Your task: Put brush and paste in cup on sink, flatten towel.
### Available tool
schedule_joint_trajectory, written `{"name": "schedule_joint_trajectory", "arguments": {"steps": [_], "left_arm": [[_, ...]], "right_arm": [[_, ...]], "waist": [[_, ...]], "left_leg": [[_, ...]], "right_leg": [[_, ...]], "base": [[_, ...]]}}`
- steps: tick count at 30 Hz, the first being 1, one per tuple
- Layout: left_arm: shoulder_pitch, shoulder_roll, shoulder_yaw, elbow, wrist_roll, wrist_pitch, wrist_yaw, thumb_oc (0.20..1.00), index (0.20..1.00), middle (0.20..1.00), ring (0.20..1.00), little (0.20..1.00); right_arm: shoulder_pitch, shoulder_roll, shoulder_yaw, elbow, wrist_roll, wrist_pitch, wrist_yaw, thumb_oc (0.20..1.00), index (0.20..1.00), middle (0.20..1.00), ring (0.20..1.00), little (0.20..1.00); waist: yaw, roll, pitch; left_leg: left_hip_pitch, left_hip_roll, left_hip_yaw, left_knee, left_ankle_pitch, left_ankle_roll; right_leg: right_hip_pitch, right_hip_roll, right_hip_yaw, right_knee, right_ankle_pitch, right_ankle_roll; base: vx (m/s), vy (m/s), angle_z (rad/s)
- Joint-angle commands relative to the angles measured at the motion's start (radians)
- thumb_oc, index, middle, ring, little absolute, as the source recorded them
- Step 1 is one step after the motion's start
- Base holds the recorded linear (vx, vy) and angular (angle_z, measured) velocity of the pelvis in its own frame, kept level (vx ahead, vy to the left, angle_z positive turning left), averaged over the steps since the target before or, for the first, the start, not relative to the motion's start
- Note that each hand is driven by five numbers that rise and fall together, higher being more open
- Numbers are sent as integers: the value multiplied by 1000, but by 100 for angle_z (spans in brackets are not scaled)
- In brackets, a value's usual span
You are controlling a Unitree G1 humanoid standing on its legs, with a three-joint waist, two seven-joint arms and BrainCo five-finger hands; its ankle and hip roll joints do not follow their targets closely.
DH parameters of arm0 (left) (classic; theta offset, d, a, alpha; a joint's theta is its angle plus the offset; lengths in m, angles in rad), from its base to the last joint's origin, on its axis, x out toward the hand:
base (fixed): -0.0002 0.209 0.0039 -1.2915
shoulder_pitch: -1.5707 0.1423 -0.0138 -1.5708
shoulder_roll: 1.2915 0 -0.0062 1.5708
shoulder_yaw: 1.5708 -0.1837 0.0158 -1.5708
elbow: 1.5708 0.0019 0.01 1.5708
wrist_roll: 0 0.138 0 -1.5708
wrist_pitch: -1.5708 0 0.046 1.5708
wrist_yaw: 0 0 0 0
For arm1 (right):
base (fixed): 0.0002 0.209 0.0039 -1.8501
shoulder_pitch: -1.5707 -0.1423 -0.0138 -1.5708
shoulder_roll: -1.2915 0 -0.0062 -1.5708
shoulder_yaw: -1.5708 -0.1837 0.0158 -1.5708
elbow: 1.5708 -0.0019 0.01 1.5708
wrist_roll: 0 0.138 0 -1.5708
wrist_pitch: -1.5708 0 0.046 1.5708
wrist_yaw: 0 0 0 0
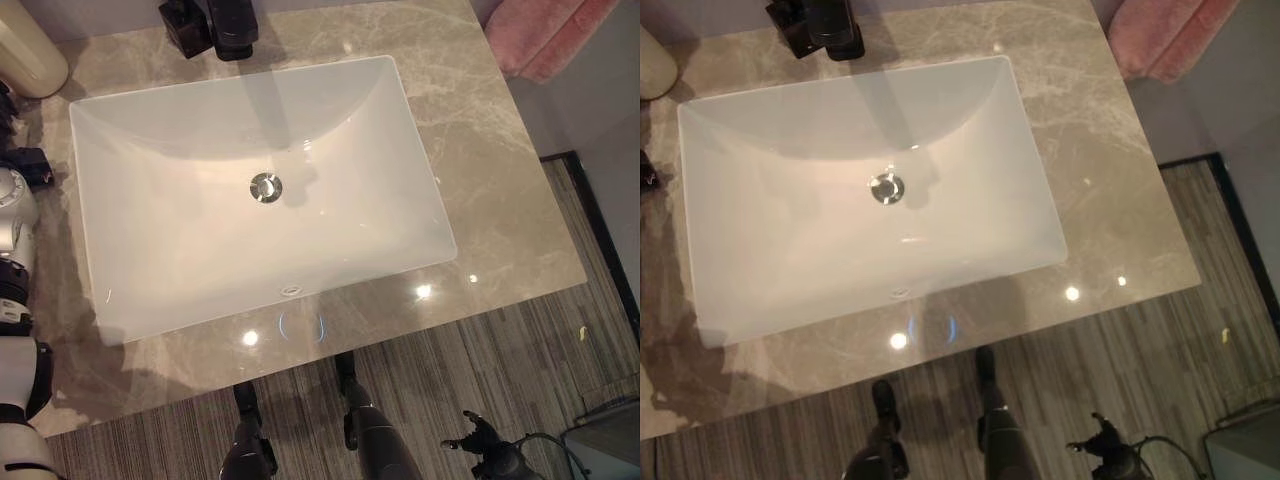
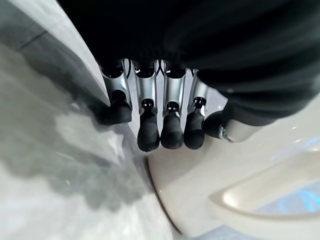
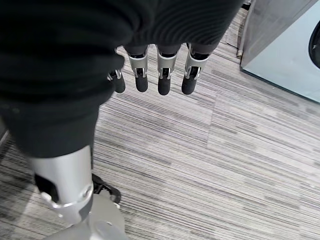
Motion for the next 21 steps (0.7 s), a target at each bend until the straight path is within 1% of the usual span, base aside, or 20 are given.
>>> {"name": "schedule_joint_trajectory", "arguments": {"steps": [1,10,21], "left_arm": [[-45,18,-64,50,-24,21,-14,200,200,200,200,200],[-49,-25,-89,34,0,21,-26,200,200,200,200,200],[-49,-55,-132,-4,17,20,-60,200,200,200,200,200]], "right_arm": [[23,-50,21,-41,16,-8,17,1000,1000,1000,1000,1000],[11,-57,27,-58,19,-17,15,1000,1000,1000,1000,1000],[5,-55,42,-50,12,-18,19,1000,1000,1000,1000,1000]], "waist": [[-23,-14,39],[-27,-20,43],[-31,-29,49]], "left_leg": [[-40,-2,-133,3,43,18],[-49,0,-143,3,46,19],[-56,1,-147,3,50,19]], "right_leg": [[43,-18,12,-2,-32,54],[40,-14,7,-2,-30,52],[38,-12,3,-2,-26,51]], "base": [[0,0,0],[0,0,0],[0,0,0]]}}
